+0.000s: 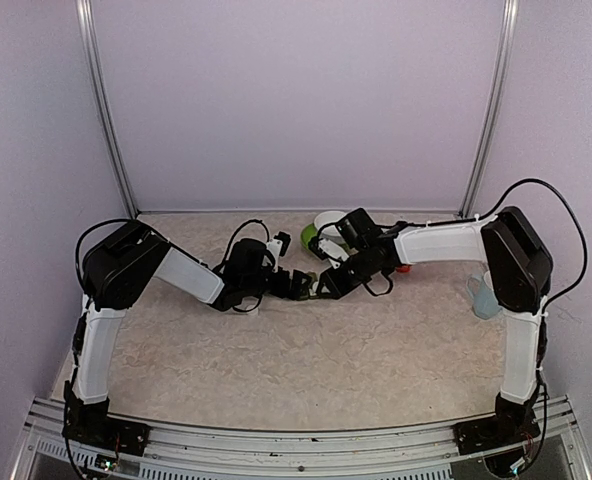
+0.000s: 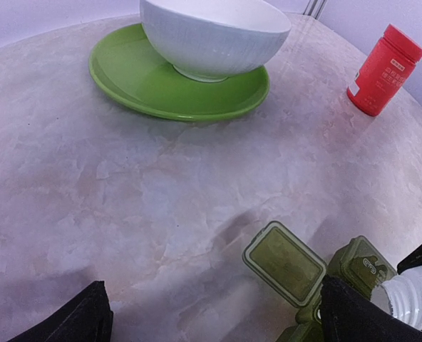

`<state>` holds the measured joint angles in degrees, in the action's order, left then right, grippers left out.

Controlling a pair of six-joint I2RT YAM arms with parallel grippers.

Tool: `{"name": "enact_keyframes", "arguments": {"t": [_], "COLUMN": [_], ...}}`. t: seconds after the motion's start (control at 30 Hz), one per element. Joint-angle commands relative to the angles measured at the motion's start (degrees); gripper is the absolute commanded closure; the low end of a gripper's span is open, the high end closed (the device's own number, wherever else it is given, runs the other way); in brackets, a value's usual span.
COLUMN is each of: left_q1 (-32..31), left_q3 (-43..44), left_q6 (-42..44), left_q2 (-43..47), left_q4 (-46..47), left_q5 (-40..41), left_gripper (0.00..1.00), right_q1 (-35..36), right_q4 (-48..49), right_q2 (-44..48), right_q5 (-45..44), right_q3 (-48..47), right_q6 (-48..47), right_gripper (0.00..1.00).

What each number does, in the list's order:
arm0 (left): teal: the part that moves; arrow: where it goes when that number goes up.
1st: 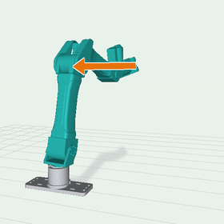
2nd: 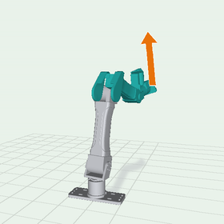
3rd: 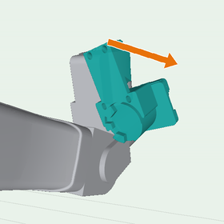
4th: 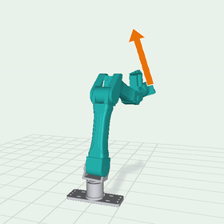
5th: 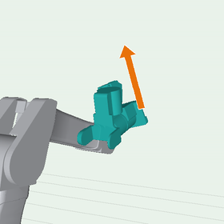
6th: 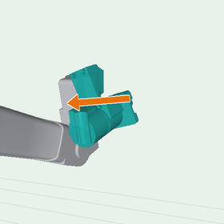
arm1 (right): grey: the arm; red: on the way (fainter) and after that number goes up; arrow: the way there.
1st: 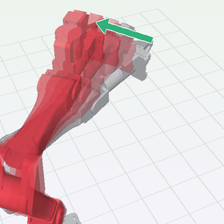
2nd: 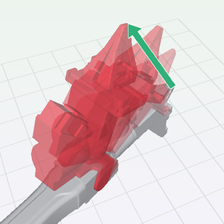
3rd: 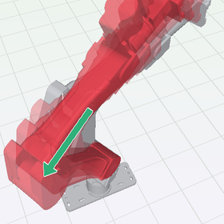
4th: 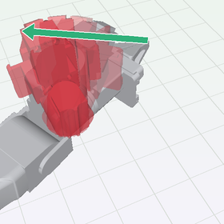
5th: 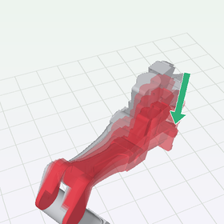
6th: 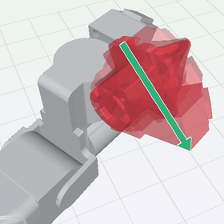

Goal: Sort the pills into containers
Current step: Pour the pill into the compartment of the pill container.

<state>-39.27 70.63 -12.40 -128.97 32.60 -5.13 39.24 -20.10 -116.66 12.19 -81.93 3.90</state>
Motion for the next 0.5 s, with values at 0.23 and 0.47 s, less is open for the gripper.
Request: {"name": "enact_keyframes", "arguments": {"t": [0.23,0.47], "left_q1": [0.4,0.3], "left_q3": [-0.1,-0.2], "left_q6": [0.1,0.1], "left_q2": [-0.7,-0.7], "left_q4": [1.0,1.1], "left_q5": [0.5,0.5], "left_gripper": [0.01,0.01], "right_q1": [0.5,0.5], "right_q4": [16.3,26.4], "right_q2": [6.2,7.7], "right_q5": [0.4,1.9], "right_q3": [10.6,16.6], "right_q6": [-1.0,-0.7], "right_gripper": [0.81,0.82]}}
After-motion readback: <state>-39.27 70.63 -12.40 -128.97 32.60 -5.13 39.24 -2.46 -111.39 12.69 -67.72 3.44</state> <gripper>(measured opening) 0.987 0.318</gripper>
